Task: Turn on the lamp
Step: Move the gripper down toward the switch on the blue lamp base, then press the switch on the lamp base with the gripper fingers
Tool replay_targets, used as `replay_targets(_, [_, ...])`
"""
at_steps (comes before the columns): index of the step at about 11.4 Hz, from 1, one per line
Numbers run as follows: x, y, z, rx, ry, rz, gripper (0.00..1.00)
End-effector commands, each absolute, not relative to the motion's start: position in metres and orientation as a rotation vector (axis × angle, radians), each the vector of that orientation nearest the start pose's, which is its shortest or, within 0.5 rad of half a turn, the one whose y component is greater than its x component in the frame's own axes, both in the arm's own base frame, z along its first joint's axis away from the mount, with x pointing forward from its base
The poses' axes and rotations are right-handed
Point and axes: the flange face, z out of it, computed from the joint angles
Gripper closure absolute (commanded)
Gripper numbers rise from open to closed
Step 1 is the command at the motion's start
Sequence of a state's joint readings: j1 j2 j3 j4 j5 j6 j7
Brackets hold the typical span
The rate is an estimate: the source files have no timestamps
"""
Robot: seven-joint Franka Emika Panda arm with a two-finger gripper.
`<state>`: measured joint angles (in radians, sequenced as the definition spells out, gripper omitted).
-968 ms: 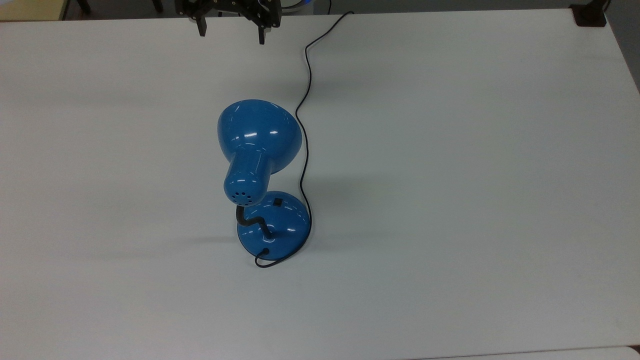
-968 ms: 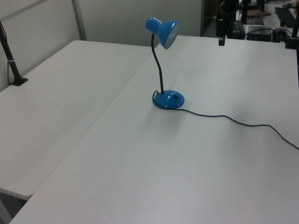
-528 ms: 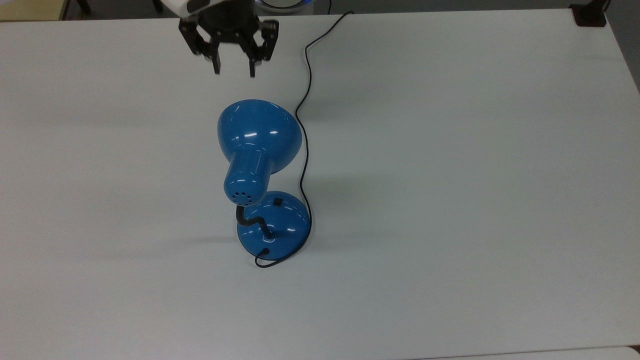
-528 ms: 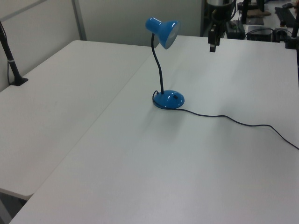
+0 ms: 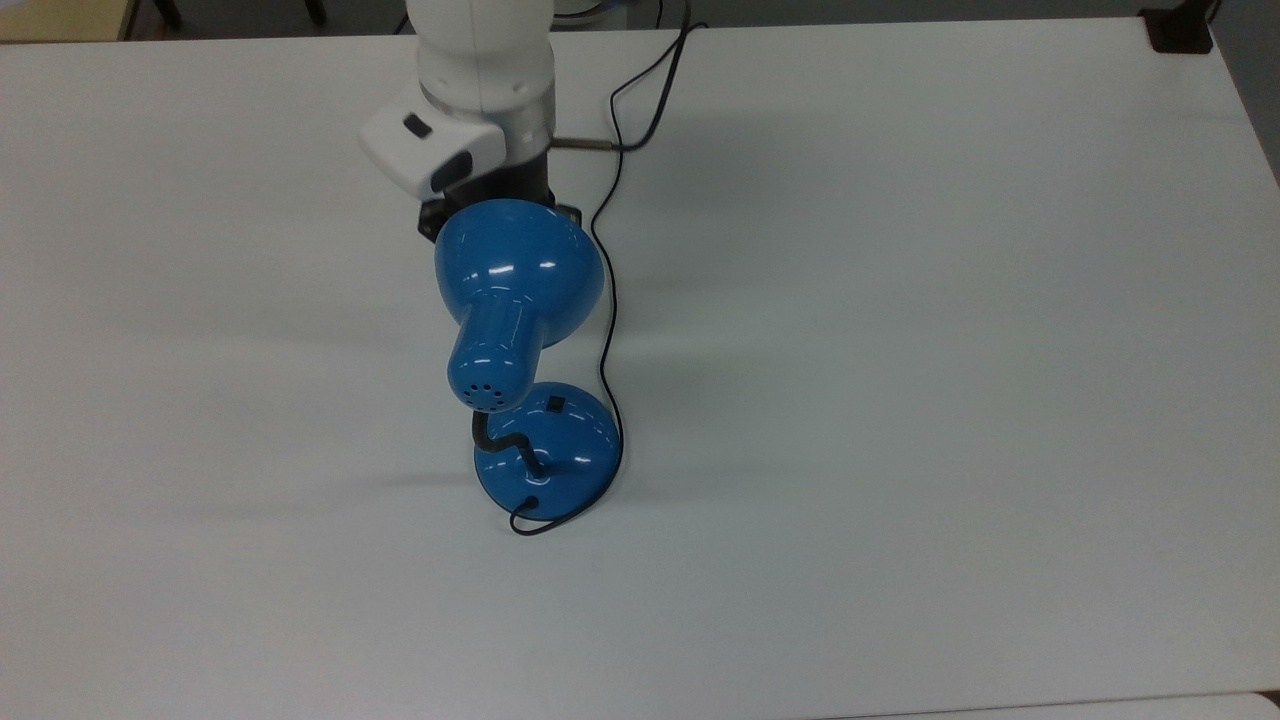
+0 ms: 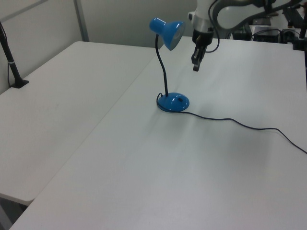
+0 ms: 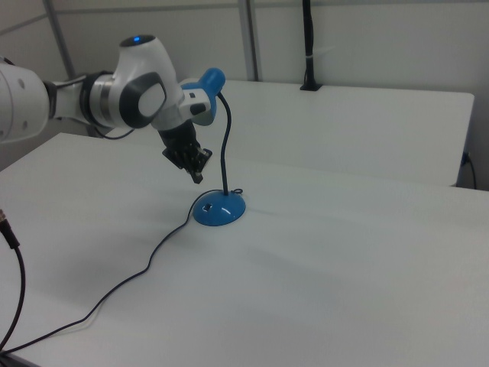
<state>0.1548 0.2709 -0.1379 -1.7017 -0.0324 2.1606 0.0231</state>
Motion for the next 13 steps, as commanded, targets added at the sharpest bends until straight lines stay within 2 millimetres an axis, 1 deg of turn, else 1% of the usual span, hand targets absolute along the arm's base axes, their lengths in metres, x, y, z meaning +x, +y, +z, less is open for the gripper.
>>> replay_targets(1, [0.664, 0.039, 0.420, -3.156, -0.029, -0.429, 1.00])
replay_targets(2, [0.668, 0.040, 0.412, -3.150, 0.009, -0.465, 1.00])
replay_targets(4, [0.675, 0.054, 0.391, -3.146, -0.010, -0.506, 1.00])
replay_targets(6, [0.679, 0.056, 0.374, -3.141, 0.004, -0.537, 1.00])
replay_targets(8, [0.682, 0.061, 0.366, -3.134, -0.004, -0.563, 1.00])
replay_targets(9, [0.683, 0.065, 0.357, -3.131, 0.000, -0.569, 1.00])
replay_targets(11, [0.685, 0.064, 0.349, -3.140, 0.005, -0.586, 1.00])
replay_targets(13, [0.685, 0.060, 0.349, -3.146, 0.005, -0.584, 1.00])
